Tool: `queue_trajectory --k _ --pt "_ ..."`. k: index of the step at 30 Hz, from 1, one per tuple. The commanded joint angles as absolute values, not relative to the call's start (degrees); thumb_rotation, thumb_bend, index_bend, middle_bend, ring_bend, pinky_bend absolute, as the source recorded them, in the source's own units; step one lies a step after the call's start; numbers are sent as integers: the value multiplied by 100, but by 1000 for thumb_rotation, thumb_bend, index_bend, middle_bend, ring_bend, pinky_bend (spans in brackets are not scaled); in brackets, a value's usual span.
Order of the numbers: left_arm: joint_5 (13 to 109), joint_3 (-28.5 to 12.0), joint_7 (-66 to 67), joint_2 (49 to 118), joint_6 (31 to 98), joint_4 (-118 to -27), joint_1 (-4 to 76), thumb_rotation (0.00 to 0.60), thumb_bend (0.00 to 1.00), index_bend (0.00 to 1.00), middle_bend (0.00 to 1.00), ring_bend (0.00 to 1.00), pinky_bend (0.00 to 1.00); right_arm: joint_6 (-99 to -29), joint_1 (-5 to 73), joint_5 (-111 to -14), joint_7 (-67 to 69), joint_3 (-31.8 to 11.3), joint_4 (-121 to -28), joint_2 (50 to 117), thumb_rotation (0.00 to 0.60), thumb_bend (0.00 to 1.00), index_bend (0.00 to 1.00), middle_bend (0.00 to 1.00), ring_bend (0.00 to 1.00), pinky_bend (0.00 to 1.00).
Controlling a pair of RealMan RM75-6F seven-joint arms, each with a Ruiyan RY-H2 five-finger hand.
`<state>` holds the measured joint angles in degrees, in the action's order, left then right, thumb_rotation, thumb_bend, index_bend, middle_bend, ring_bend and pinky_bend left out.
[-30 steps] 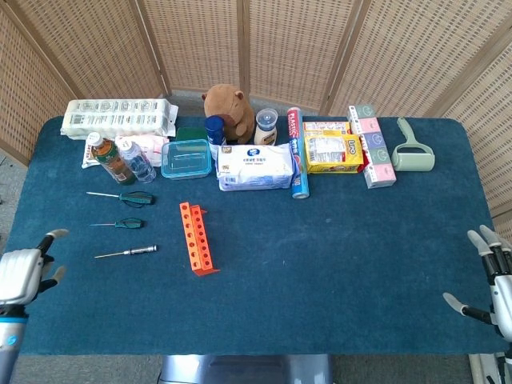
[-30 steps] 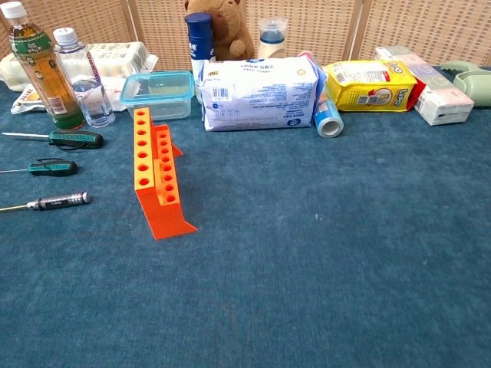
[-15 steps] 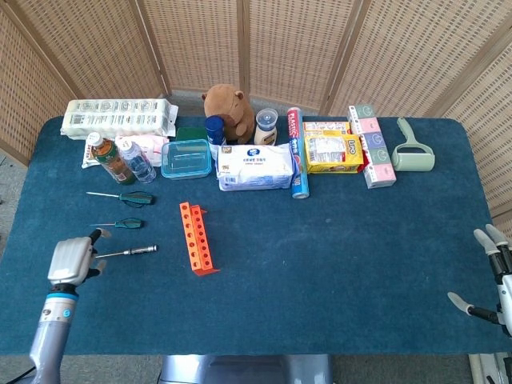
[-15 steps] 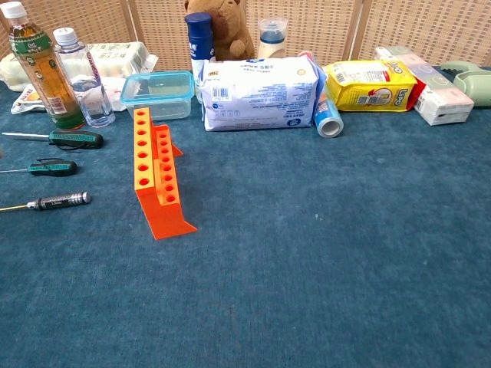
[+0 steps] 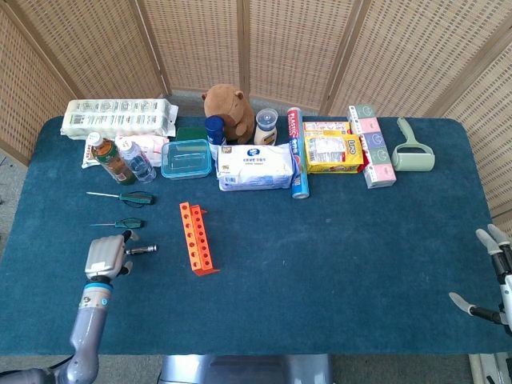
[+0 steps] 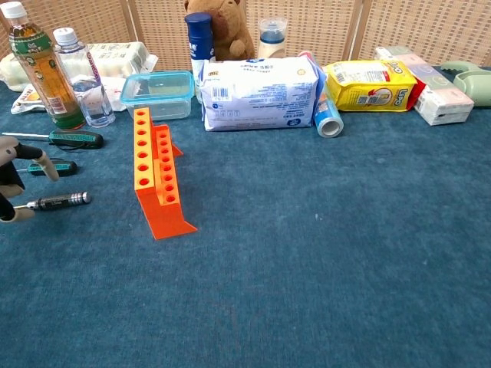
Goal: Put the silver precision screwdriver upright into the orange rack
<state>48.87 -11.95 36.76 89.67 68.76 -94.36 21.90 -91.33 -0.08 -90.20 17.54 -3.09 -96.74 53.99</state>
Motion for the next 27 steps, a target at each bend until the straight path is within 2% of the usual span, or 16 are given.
queue_trajectory --k 1,11,27 --pt "4620 -1291 3864 9135 6860 -9426 2367 600 295 351 1000 969 939 -9133 -10 -9022 1787 -307 -9670 5385 600 0 26 0 0 0" --pt "4340 -1266 4280 9359 7135 -9463 2597 600 357 372 1000 969 939 -9112 -2 -9038 1885 -298 -9655 5345 600 0 26 0 0 0" --pt "4139 -1186 4418 9619 7277 -9205 2785 600 366 399 1000 969 939 -9124 -10 -9016 1999 -308 -9645 5306 600 0 26 0 0 0"
